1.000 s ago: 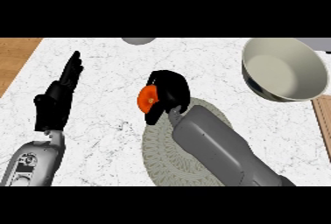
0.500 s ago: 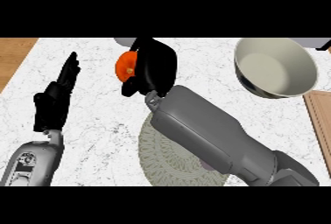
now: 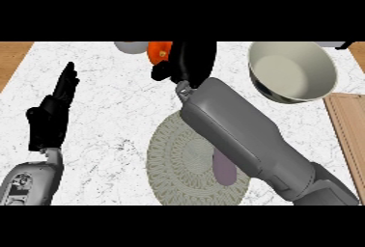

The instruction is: Pick the squash from the placemat and place it in the bowl

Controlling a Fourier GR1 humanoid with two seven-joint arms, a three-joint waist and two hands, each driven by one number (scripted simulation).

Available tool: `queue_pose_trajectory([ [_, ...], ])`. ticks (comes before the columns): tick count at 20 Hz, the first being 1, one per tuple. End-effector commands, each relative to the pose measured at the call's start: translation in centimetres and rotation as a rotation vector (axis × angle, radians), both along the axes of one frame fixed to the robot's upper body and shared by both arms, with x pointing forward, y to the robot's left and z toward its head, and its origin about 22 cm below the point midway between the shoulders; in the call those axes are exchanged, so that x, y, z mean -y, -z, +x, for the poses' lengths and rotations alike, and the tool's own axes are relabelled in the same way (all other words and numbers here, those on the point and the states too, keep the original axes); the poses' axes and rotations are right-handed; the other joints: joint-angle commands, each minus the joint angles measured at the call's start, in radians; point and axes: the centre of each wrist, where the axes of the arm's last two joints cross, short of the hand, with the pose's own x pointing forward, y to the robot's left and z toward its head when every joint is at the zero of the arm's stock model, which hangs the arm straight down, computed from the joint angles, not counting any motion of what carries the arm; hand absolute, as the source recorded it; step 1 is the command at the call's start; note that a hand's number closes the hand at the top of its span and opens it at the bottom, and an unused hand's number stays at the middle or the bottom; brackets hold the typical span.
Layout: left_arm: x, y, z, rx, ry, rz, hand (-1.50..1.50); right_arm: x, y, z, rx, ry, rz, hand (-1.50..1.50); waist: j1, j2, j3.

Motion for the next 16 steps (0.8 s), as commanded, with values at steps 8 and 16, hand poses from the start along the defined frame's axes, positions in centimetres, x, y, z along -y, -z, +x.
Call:
queue_pose_trajectory([
  [8, 0.1, -1.0, -1.3, 0.027, -0.014, -0.008, 0.00, 13.1, 3.1, 3.4, 0.127, 0.269, 0.143, 1.50, -0.007, 0.003, 0.002],
  [16, -0.7, -1.9, 0.3, 0.012, -0.002, 0.009, 0.00, 22.3, 5.1, 6.2, 0.095, 0.410, -0.101, 1.50, 0.008, 0.010, 0.001],
])
